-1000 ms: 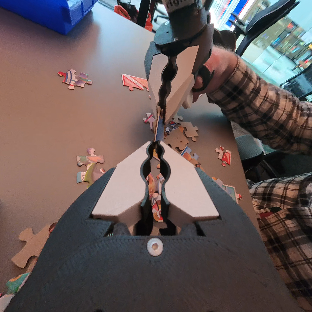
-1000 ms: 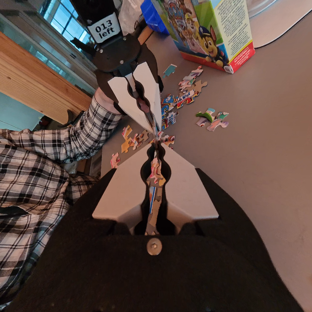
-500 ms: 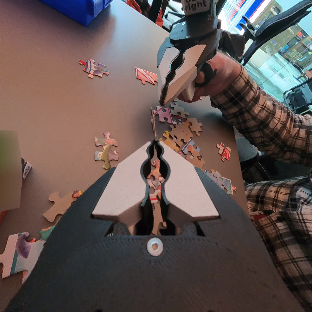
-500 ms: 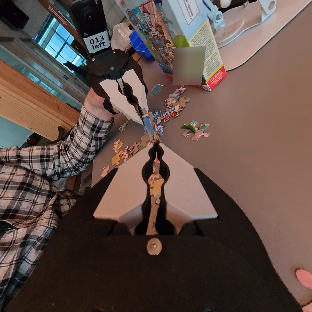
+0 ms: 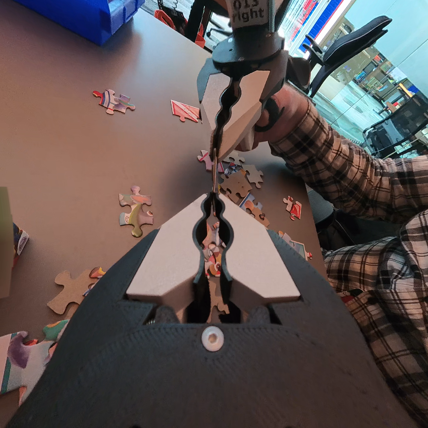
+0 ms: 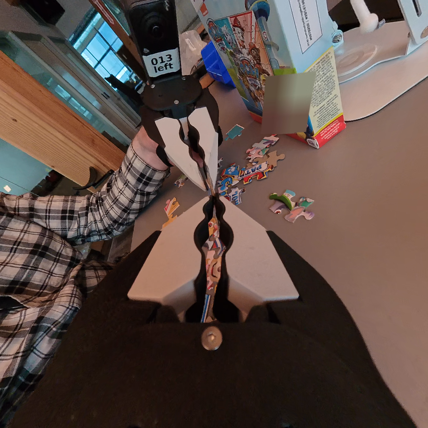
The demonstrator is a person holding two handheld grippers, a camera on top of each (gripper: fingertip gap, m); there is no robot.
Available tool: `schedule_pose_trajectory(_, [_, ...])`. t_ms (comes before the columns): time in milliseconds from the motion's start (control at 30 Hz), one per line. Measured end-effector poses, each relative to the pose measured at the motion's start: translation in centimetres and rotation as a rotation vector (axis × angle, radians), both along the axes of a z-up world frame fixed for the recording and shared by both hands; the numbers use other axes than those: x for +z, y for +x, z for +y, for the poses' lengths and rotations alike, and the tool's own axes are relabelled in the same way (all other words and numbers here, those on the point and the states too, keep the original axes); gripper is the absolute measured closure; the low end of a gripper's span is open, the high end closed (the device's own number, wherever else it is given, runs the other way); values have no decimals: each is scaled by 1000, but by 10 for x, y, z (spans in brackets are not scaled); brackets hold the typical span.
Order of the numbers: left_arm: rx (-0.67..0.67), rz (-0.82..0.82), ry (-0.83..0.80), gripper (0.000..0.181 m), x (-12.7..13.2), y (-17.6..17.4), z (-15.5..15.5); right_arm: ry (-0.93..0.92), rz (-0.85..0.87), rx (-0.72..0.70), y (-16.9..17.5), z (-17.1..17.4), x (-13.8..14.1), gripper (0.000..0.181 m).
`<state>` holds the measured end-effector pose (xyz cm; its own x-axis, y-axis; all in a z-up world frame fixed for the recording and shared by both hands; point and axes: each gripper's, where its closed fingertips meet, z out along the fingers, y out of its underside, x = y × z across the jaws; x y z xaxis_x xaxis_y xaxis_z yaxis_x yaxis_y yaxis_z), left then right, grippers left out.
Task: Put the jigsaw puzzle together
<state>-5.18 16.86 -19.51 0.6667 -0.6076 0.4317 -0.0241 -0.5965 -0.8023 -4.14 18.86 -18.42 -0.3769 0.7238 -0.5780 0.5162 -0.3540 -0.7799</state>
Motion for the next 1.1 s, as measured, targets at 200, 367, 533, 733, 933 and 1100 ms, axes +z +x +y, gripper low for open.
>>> schedule_pose_trajectory(200, [43,-51,32,181,8,-12,4,3,-3,-26,2,5,-7,181])
schedule_pose_trajectory(367, [43,30,91,181,9,-6,6,62,-18,-58,5,13,-13,181])
schedule_pose_trajectory(533, [27,8,55,181,2,1,6,53,-74,-97,5,25,-28,181])
schedule_pose_trajectory(733, [56,-44,23,181,5,-11,-1,165,-212,-210,8,51,-59,181])
schedule_pose_trajectory(933, [75,-95,26,181,8,-16,-9,233,-41,-177,3,36,-22,162])
schedule_pose_trajectory(1100, [61,-73,6,181,1,-14,-18,228,30,-74,2,7,-9,161])
